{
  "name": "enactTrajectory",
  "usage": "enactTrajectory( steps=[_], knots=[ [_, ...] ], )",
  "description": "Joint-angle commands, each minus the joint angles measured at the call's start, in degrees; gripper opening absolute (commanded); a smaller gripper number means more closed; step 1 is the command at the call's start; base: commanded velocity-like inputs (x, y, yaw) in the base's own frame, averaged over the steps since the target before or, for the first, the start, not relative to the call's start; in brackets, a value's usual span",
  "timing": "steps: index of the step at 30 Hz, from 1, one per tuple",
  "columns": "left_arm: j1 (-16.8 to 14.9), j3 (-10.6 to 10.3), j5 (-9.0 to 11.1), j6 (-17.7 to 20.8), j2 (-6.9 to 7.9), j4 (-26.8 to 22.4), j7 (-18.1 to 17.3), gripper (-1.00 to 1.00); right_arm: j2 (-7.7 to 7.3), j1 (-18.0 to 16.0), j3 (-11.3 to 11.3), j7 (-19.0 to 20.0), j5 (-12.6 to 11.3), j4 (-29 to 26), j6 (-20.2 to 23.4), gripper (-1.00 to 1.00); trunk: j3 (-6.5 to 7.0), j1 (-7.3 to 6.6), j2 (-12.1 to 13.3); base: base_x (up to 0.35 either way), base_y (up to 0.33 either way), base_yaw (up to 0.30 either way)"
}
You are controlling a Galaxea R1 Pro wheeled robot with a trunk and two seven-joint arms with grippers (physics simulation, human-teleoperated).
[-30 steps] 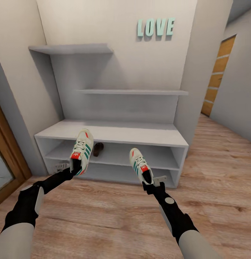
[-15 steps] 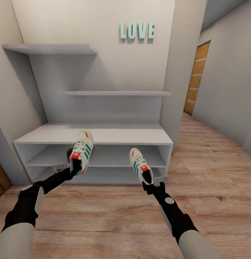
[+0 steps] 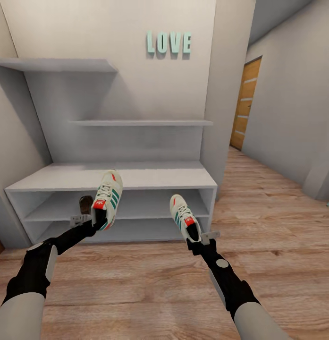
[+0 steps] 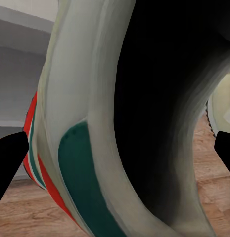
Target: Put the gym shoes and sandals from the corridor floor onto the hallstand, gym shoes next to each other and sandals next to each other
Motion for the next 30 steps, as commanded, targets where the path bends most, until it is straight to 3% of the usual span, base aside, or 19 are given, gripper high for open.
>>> enactTrajectory(
  steps=[1,16,17,18,19,20,22,24,25,27,28,29,30],
  knots=[
    [-0.1,0.2,-0.4,0.4,-0.04,-0.1,-0.4,-1.0,0.07,0.0,-0.4,0.4,0.5,0.0,-0.2,-1.0,-0.06,-0.01,0.0,-0.01,0.0,-0.003],
    [-0.1,0.1,-0.4,0.4,-0.15,-0.1,-0.4,-1.0,0.07,0.0,-0.5,0.4,0.4,0.0,-0.3,-1.0,-0.06,-0.01,0.0,-0.001,0.0,0.0],
    [-0.1,0.0,-0.4,0.3,-0.4,-0.1,-0.4,-1.0,0.0,0.0,-3.2,0.4,-1.2,-0.1,-0.4,-1.0,-0.06,-0.01,0.0,0.0,0.0,0.0],
    [-0.1,0.0,-0.4,0.3,-0.42,-0.1,-0.4,-1.0,0.0,0.0,-4.5,0.4,-2.1,-0.1,-0.4,-1.0,-0.06,-0.01,0.0,0.0,0.0,0.0],
    [-0.1,0.1,-0.4,0.3,-0.45,-0.1,-0.4,-1.0,-0.01,0.0,-10.6,0.4,-6.1,0.0,-0.5,-1.0,-0.06,-0.01,0.0,0.0,0.0,0.0],
    [-0.1,0.1,-0.4,0.3,-0.44,-0.1,-0.4,-1.0,-0.02,0.0,-21.6,0.6,-12.9,0.1,-0.6,-1.0,-0.06,-0.01,0.0,0.0,0.0,0.0],
    [-0.1,0.1,-0.5,0.3,-0.45,-0.1,-0.4,-1.0,-0.34,0.0,-32.3,0.8,-17.6,0.1,-0.5,-1.0,-0.06,-0.01,0.0,0.0,0.0,0.0],
    [-0.1,0.1,-0.5,0.3,-0.47,-0.1,-0.4,-1.0,-3.19,0.0,-41.0,0.8,-19.6,0.1,-0.4,-1.0,-0.06,-0.01,0.0,0.0,0.0,0.0],
    [-0.1,0.1,-0.5,0.3,-0.47,-0.1,-0.4,-1.0,-4.35,0.0,-42.7,0.8,-20.0,0.1,-0.4,-1.0,-0.06,-0.01,0.0,0.0,0.0,0.0],
    [-0.1,0.1,-0.5,0.3,-0.48,-0.1,-0.4,-1.0,-9.84,0.0,-48.0,0.8,-20.8,0.2,-0.3,-1.0,-0.06,-0.01,0.0,0.0,0.0,0.0],
    [-0.1,0.1,-0.5,0.3,-0.48,-0.1,-0.4,-1.0,-11.3,0.0,-49.0,0.9,-21.0,0.2,-0.3,-1.0,-0.06,-0.01,0.0,0.0,0.0,0.0],
    [-0.1,0.1,-0.5,0.3,-0.48,-0.1,-0.4,-1.0,-15.74,0.0,-51.3,0.9,-21.3,0.3,-0.2,-1.0,-0.06,-0.01,0.0,0.0,0.0,0.0],
    [-0.1,0.1,-0.5,0.3,-0.48,-0.1,-0.4,-1.0,-17.2,0.0,-51.9,0.9,-21.3,0.3,-0.2,-1.0,-0.06,-0.01,0.0,0.0,0.0,0.0]
  ],
)
